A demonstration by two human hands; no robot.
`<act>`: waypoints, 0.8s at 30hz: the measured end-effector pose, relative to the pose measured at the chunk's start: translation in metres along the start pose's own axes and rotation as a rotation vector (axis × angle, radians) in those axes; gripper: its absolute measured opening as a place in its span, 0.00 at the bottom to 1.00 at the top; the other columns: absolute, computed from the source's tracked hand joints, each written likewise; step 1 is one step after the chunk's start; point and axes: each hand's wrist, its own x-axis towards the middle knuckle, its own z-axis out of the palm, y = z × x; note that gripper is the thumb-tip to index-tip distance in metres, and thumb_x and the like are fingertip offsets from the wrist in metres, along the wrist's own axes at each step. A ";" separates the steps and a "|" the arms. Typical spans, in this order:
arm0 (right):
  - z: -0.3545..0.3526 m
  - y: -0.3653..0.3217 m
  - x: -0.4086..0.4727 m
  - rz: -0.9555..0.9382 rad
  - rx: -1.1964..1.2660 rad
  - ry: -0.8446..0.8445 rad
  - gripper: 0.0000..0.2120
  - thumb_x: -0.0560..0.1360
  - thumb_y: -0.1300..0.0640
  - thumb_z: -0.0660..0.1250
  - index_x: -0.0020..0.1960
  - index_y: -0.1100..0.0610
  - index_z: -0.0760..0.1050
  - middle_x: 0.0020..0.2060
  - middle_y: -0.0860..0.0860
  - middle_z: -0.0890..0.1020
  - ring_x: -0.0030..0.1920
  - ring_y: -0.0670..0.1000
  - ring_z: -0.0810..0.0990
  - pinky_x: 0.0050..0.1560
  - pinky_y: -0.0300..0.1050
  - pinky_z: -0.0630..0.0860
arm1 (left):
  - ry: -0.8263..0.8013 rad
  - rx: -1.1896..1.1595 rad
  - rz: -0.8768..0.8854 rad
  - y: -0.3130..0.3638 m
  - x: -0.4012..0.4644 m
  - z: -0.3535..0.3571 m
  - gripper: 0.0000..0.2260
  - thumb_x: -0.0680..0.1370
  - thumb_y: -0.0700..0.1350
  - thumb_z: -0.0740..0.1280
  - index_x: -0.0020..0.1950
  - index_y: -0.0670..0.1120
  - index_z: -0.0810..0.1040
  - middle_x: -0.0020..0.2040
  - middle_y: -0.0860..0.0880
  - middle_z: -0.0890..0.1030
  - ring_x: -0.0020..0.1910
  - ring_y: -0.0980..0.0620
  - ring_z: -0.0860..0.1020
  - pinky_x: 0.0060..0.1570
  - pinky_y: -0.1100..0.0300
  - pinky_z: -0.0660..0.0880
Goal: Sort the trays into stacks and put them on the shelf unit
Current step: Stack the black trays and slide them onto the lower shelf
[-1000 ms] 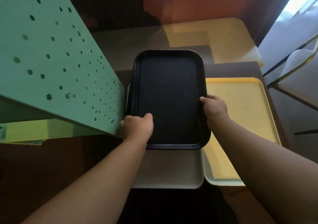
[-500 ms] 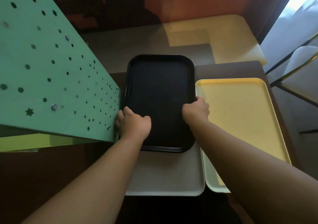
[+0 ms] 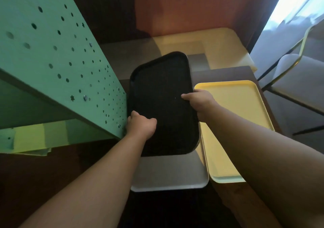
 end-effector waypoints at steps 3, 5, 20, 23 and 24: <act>-0.011 0.020 -0.035 -0.063 0.100 -0.012 0.15 0.78 0.62 0.68 0.64 0.58 0.76 0.54 0.56 0.83 0.52 0.57 0.83 0.44 0.51 0.82 | 0.046 -0.026 0.016 -0.002 -0.010 -0.009 0.36 0.77 0.49 0.68 0.81 0.44 0.54 0.77 0.42 0.64 0.73 0.40 0.68 0.67 0.47 0.70; -0.022 0.038 -0.060 -0.124 0.190 -0.019 0.15 0.77 0.65 0.67 0.64 0.58 0.77 0.55 0.57 0.84 0.53 0.58 0.84 0.46 0.51 0.83 | 0.021 -0.023 0.035 -0.009 -0.018 -0.015 0.40 0.78 0.51 0.68 0.82 0.45 0.49 0.80 0.41 0.59 0.75 0.39 0.65 0.70 0.46 0.68; -0.082 0.065 -0.178 -0.148 0.370 -0.083 0.16 0.74 0.70 0.67 0.61 0.62 0.78 0.53 0.63 0.85 0.50 0.64 0.86 0.43 0.55 0.83 | -0.259 -0.420 0.438 -0.056 -0.084 -0.068 0.15 0.80 0.45 0.68 0.66 0.42 0.76 0.56 0.45 0.83 0.56 0.44 0.82 0.59 0.45 0.79; -0.082 0.044 -0.194 -0.113 0.278 -0.043 0.15 0.73 0.66 0.69 0.60 0.62 0.78 0.53 0.63 0.84 0.48 0.63 0.85 0.42 0.55 0.83 | -0.227 -0.435 0.421 -0.043 -0.098 -0.083 0.15 0.80 0.45 0.69 0.63 0.41 0.76 0.54 0.43 0.83 0.51 0.43 0.83 0.55 0.45 0.80; -0.081 0.037 -0.201 -0.118 0.260 -0.056 0.12 0.74 0.64 0.68 0.58 0.64 0.78 0.52 0.62 0.84 0.46 0.61 0.85 0.44 0.55 0.83 | -0.217 -0.433 0.426 -0.037 -0.104 -0.090 0.13 0.79 0.45 0.69 0.61 0.41 0.76 0.52 0.43 0.83 0.49 0.43 0.83 0.53 0.47 0.81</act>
